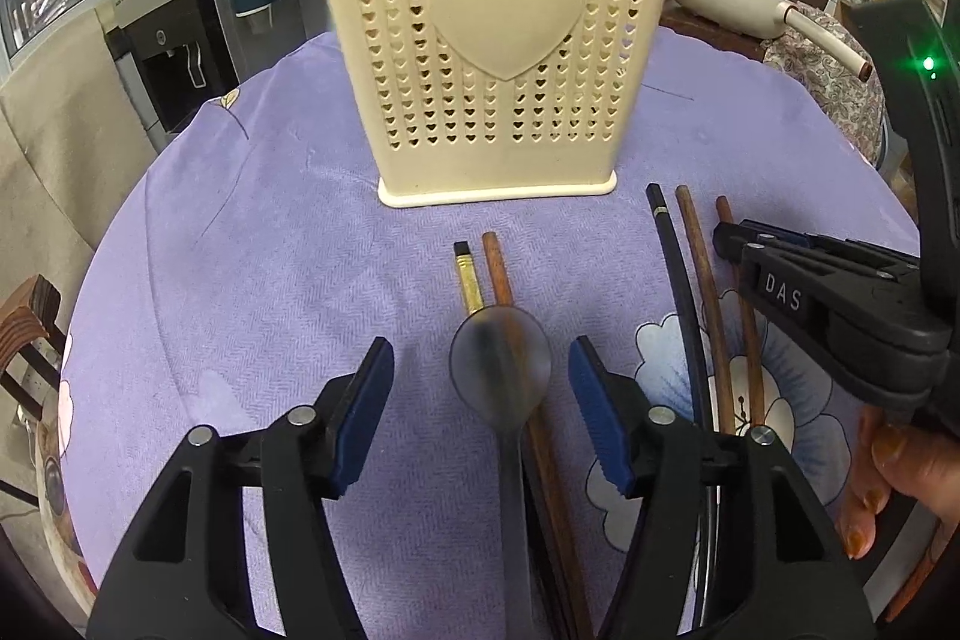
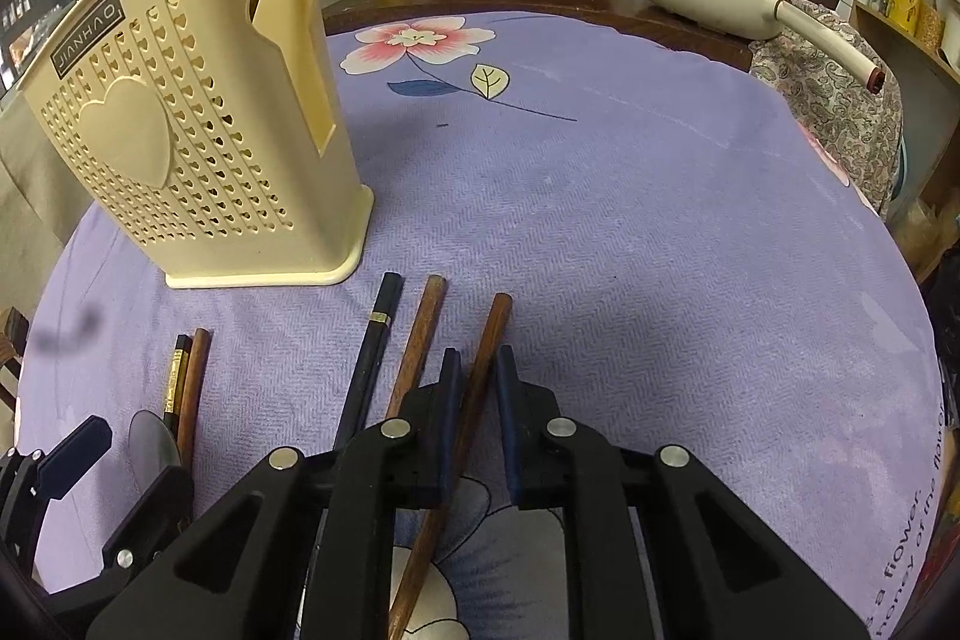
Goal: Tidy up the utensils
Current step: 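Lower the left tool onto the translucent ladle while the right tool approaches the wooden chopsticks, then close the left tool on the ladle and lift while the right tool grasps a wooden chopstick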
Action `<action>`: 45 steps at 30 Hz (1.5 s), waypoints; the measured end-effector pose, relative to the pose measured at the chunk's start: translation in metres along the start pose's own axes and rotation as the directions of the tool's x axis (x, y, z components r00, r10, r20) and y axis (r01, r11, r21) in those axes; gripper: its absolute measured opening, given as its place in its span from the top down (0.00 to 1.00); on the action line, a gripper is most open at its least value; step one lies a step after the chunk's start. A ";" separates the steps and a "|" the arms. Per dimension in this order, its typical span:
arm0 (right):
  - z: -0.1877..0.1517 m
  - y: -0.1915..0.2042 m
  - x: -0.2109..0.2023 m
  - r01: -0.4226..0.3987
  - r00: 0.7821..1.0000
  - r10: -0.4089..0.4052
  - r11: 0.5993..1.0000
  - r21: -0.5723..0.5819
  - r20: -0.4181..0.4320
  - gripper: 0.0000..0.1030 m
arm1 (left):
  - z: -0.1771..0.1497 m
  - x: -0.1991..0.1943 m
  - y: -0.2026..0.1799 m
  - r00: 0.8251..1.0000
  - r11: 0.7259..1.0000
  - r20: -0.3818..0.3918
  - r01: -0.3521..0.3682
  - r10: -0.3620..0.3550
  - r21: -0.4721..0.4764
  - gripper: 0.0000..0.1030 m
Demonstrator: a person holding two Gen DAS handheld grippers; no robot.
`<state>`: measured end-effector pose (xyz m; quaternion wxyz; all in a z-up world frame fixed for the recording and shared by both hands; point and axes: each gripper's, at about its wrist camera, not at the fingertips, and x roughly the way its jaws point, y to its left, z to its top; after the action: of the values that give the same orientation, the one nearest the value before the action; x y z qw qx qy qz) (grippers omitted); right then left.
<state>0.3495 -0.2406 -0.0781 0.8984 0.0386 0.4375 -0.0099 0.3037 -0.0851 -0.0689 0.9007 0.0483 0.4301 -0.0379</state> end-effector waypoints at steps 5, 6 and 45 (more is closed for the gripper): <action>0.000 0.000 0.000 -0.002 1.000 0.002 1.000 -0.002 0.001 0.88 | 0.005 0.005 -0.012 1.000 1.000 -0.010 -0.002 0.002 0.012 0.58; 0.000 -0.001 0.000 -0.003 1.000 0.003 1.000 -0.002 0.000 0.88 | 0.005 0.006 -0.013 1.000 1.000 -0.011 -0.002 0.003 0.013 0.63; 0.007 -0.012 -0.096 -0.230 0.950 0.221 0.973 0.014 0.221 0.93 | 0.024 -0.109 0.052 0.955 0.965 0.226 0.224 -0.190 -0.137 0.65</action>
<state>0.2949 -0.2548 0.0011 0.9352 0.1048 0.3288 0.0798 0.2595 -0.0331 0.0334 0.9333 -0.0745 0.3362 -0.1021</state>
